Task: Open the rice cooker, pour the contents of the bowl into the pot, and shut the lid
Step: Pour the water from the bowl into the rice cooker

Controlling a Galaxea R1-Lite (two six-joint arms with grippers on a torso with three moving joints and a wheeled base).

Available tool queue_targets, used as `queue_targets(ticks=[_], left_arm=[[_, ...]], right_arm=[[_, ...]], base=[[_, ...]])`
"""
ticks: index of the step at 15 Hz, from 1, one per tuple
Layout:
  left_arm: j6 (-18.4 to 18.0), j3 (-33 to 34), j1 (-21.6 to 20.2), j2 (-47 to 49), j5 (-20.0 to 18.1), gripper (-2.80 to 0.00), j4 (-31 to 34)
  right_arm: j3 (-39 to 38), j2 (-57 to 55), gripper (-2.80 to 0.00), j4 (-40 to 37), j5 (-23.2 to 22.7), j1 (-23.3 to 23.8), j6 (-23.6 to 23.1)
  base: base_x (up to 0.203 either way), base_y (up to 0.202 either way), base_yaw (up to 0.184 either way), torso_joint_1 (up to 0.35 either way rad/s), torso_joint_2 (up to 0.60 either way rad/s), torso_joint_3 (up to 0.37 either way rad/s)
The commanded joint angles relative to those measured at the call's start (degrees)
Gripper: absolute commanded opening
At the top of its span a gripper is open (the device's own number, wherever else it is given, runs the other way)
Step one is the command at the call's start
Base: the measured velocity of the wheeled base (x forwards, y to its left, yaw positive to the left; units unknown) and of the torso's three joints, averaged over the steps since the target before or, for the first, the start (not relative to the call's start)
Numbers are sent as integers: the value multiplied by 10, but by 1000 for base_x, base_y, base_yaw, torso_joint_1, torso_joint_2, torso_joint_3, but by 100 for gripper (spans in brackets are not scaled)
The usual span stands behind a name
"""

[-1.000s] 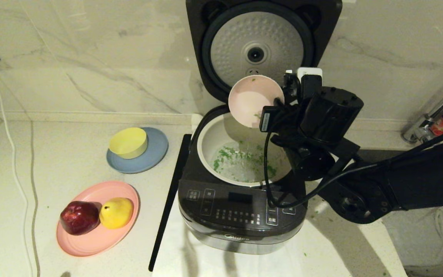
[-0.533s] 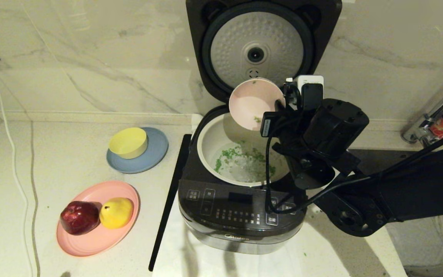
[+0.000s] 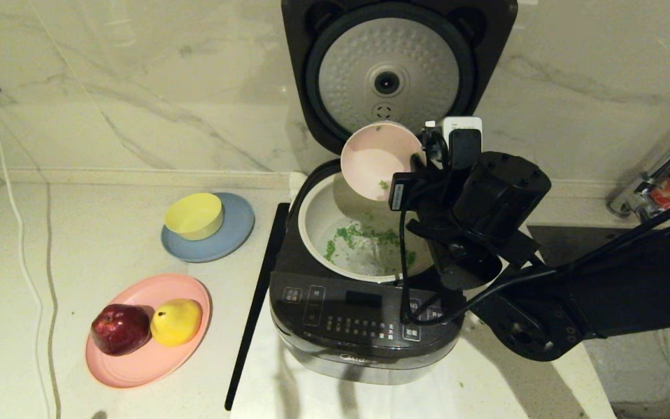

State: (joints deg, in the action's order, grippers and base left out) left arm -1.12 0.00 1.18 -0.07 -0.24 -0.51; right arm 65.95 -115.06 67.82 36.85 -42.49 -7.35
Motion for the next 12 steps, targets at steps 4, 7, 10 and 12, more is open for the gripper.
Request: queue_targets(ticks=[4, 7, 10, 12], left_arm=[[0, 5, 0, 0, 0, -280, 0], [0, 5, 0, 0, 0, -280, 0], [0, 5, 0, 0, 0, -280, 0], [0, 5, 0, 0, 0, -280, 0]], right_arm=[[0, 12, -280, -23, 1, -1, 1], [1, 8, -280, -20, 3, -1, 2], [1, 11, -280, 5, 3, -4, -4], [-6, 5, -280, 18, 3, -4, -4]], base=[[0, 0, 0, 0, 0, 0], [0, 0, 0, 0, 0, 0], [0, 0, 0, 0, 0, 0], [0, 0, 0, 0, 0, 0]])
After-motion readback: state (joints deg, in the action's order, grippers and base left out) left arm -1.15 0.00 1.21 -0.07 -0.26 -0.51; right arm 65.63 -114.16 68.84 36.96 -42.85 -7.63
